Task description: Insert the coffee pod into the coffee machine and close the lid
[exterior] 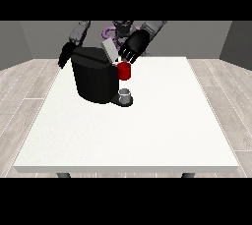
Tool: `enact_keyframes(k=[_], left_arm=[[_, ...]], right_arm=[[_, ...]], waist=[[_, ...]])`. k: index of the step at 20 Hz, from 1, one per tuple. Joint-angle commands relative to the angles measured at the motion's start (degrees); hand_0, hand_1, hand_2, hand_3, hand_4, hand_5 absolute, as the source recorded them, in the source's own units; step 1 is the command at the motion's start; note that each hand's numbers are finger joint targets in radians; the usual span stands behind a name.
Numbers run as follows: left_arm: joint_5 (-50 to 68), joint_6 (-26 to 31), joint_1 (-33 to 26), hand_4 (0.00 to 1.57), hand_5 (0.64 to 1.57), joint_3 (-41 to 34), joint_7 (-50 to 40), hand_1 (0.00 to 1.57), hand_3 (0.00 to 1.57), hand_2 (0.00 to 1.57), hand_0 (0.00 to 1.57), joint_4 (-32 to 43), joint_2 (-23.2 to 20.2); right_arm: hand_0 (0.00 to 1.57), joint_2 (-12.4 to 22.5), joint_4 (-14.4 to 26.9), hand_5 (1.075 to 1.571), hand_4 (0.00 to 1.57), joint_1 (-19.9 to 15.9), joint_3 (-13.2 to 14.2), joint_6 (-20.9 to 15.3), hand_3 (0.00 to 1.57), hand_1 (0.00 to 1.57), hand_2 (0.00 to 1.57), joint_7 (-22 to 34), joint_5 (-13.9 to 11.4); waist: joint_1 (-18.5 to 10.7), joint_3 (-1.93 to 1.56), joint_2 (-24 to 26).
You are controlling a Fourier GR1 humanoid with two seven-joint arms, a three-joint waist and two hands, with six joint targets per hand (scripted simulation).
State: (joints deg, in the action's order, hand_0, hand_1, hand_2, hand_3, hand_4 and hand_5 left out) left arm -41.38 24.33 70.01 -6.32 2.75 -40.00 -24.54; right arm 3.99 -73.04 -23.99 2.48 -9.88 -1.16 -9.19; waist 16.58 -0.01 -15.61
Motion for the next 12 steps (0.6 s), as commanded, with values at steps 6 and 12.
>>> enact_keyframes(k=[6, 12], left_arm=[[-0.5, 0.0, 1.6, 0.43, 1.571, 0.0, 1.5, 1.25, 1.22, 1.29, 1.25, 1.7, 0.1], [-0.3, -1.0, 2.1, 0.42, 1.571, -1.4, 0.0, 1.19, 1.2, 1.25, 1.19, 4.5, 0.7]], right_arm=[[0.0, 0.8, 1.0, 1.571, 0.19, -2.8, 1.4, -1.4, 0.0, 0.0, 0.0, 0.9, -0.4], [0.0, -0.8, -1.7, 1.571, 0.04, -3.0, -1.4, -0.5, 0.0, 0.0, 0.0, 4.4, -1.0]], waist=[[-0.4, 0.0, -2.7], [2.3, 0.02, -1.5]])
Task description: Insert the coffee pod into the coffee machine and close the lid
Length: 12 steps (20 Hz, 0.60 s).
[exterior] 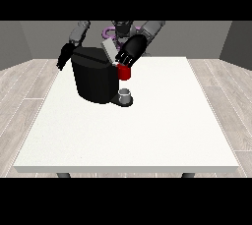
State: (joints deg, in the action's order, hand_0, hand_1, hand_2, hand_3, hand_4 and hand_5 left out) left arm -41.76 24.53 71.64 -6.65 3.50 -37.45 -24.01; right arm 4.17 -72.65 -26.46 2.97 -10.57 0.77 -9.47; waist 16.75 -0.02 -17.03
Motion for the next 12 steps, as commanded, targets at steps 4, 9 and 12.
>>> enact_keyframes(k=[4, 9, 12], left_arm=[[-0.5, -0.7, 0.0, 0.41, 1.571, -0.4, 0.1, 1.17, 1.19, 1.24, 1.17, 1.5, -0.3], [-1.6, -3.5, 0.1, 0.38, 1.571, -0.2, 3.2, 1.22, 1.21, 1.26, 1.22, 0.8, -1.7], [-1.1, -1.3, 1.2, 0.35, 1.571, -0.3, 1.9, 1.21, 1.2, 1.24, 1.21, 1.3, -1.0]], right_arm=[[0.0, 1.0, -1.1, 1.571, 0.16, 1.5, -0.4, 1.7, 0.0, 0.0, 0.0, 0.0, 0.3], [0.0, 1.5, -1.7, 1.571, 0.1, -2.2, 1.2, 0.4, 0.0, 0.0, 0.0, 2.2, 0.6], [0.0, -0.7, -0.4, 1.571, 0.0, 0.3, 0.2, -1.0, 0.0, 0.0, 0.0, 0.1, 0.0]], waist=[[1.6, 0.01, 0.8], [0.4, 0.02, -1.5], [0.3, 0.01, -0.2]])
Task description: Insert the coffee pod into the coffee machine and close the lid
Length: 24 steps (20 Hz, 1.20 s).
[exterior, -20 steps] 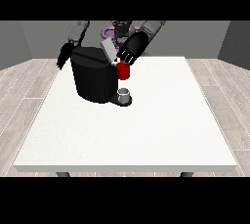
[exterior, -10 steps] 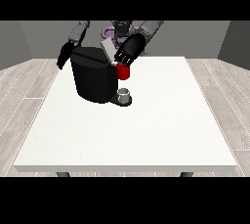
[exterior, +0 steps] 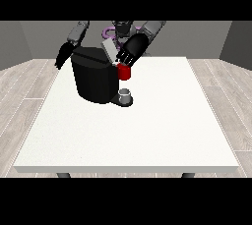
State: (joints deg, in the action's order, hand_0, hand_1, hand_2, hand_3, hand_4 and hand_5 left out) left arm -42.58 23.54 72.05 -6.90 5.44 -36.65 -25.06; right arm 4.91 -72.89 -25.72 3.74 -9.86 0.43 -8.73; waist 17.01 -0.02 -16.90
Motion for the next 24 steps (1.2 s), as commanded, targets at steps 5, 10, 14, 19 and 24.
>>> enact_keyframes(k=[5, 10, 14, 19, 24], left_arm=[[-1.3, -5.6, -0.3, 0.35, 1.571, -0.5, 1.0, 1.18, 1.17, 1.2, 1.18, 0.3, 0.5], [-4.7, -5.2, -0.8, 0.0, 1.571, 3.2, 2.8, 1.22, 1.1, 1.23, 1.22, -1.0, -0.3], [-6.4, -6.7, -1.2, 0.0, 1.571, 3.8, 6.1, 1.16, 1.07, 1.19, 1.16, -0.3, -2.8], [-5.7, -5.8, 1.5, 0.0, 1.571, 2.2, 5.6, 1.11, 1.02, 1.14, 1.11, 1.9, -3.6], [-4.6, -8.8, 2.3, 0.0, 1.571, -0.2, 5.0, 1.15, 0.95, 1.15, 1.15, 1.8, -3.0]], right_arm=[[0.0, -0.9, -1.2, 1.571, 0.14, -0.4, -1.5, -0.9, 0.0, 0.0, 0.0, 0.8, -1.2], [0.0, 0.4, 1.1, 1.571, 0.0, -0.5, 1.1, -1.6, 0.0, 0.0, 0.0, -1.2, -0.5], [0.0, -0.6, -1.0, 1.571, 0.0, -1.2, 0.3, -1.7, 0.0, 0.0, 0.0, 0.4, -0.3], [0.0, -0.7, -1.7, 1.571, 0.0, -2.8, -1.1, -1.9, 0.0, 0.0, 0.0, 3.1, -1.6], [0.0, 0.5, -2.1, 1.571, 0.0, -3.0, -0.7, -0.6, 0.0, 0.0, 0.0, 1.8, -1.1]], waist=[[1.2, 0.02, -1.2], [-0.8, -0.01, -1.4], [-0.1, 0.01, -2.4], [1.5, 0.02, -3.8], [2.7, 0.02, -4.5]])
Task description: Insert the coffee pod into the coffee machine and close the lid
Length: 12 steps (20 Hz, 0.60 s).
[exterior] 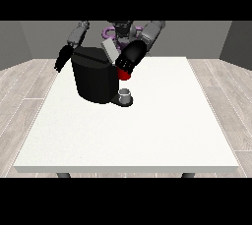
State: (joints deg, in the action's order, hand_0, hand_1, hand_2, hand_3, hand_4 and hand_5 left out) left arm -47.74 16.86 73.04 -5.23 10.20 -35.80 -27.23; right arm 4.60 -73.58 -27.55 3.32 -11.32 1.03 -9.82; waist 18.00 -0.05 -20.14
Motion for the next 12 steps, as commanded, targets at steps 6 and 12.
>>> enact_keyframes(k=[6, 12], left_arm=[[0.1, -1.9, 2.3, 0.0, 1.571, -1.8, 3.4, 1.21, 0.97, 1.19, 1.21, 0.1, -2.7], [-2.1, -4.5, 3.1, 0.0, 1.571, -0.2, 5.2, 1.14, 0.84, 1.12, 1.14, -0.9, -2.6]], right_arm=[[0.0, 0.2, -0.5, 1.571, 0.14, -1.0, 0.4, 0.8, 0.0, 0.0, 0.0, -2.3, 0.8], [0.0, 0.4, 0.4, 1.571, 0.22, -2.8, -0.3, -0.8, 0.0, 0.0, 0.0, -0.5, -1.3]], waist=[[1.1, 0.02, -3.2], [0.8, 0.03, -4.6]])
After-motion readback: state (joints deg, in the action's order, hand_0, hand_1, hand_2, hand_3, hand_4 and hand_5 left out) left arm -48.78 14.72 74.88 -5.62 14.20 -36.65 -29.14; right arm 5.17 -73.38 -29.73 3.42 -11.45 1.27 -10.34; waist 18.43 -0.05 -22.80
